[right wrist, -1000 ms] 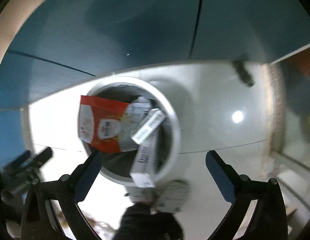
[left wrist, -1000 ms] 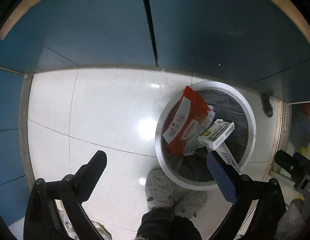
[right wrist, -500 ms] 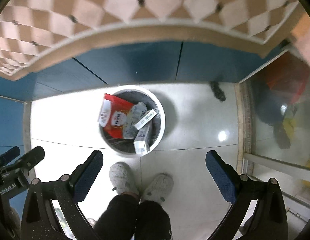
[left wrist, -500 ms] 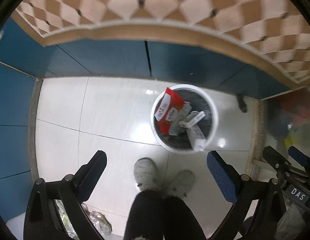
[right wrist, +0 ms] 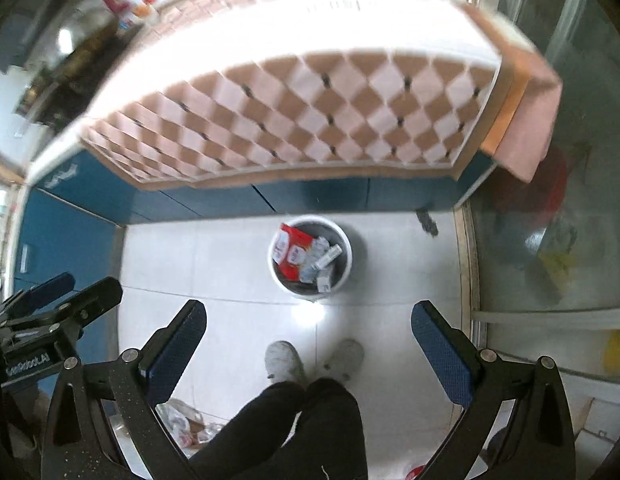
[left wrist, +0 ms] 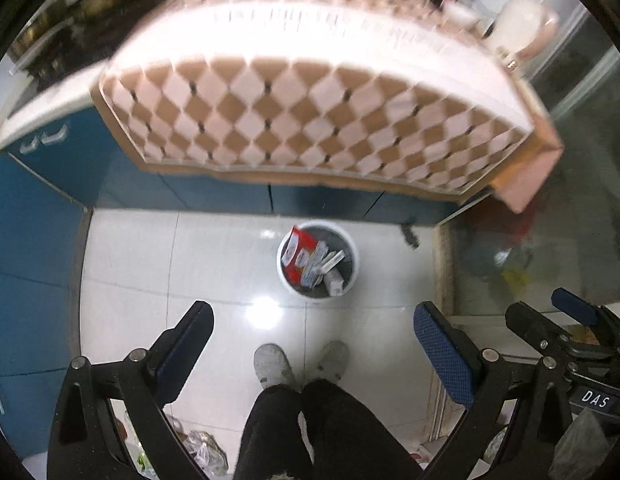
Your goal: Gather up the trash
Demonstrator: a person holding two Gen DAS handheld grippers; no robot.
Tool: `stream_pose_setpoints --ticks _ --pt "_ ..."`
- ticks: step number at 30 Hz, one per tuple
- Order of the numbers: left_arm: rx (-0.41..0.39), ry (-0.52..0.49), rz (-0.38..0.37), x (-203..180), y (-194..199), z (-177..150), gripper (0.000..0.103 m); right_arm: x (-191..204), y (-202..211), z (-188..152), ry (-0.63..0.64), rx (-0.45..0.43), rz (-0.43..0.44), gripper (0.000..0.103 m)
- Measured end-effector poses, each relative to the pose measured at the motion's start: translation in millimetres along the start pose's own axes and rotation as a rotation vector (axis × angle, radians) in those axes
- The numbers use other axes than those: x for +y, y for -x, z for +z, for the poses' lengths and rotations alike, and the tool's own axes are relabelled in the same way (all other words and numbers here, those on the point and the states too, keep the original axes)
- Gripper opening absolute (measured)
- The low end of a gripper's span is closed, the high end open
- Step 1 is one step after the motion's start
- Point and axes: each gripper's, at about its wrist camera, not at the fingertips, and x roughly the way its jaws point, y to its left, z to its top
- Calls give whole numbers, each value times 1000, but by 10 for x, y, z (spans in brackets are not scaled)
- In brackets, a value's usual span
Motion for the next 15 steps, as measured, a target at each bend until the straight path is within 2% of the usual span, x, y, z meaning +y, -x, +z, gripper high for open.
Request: stream_pose_setpoints --ticks 8,15 --pt "-128 -10 -125 7 1162 49 102 254 1239 -32 14 -120 79 103" --pt "-155 5 -218 11 1720 12 102 434 1842 -67 40 -154 130 103"
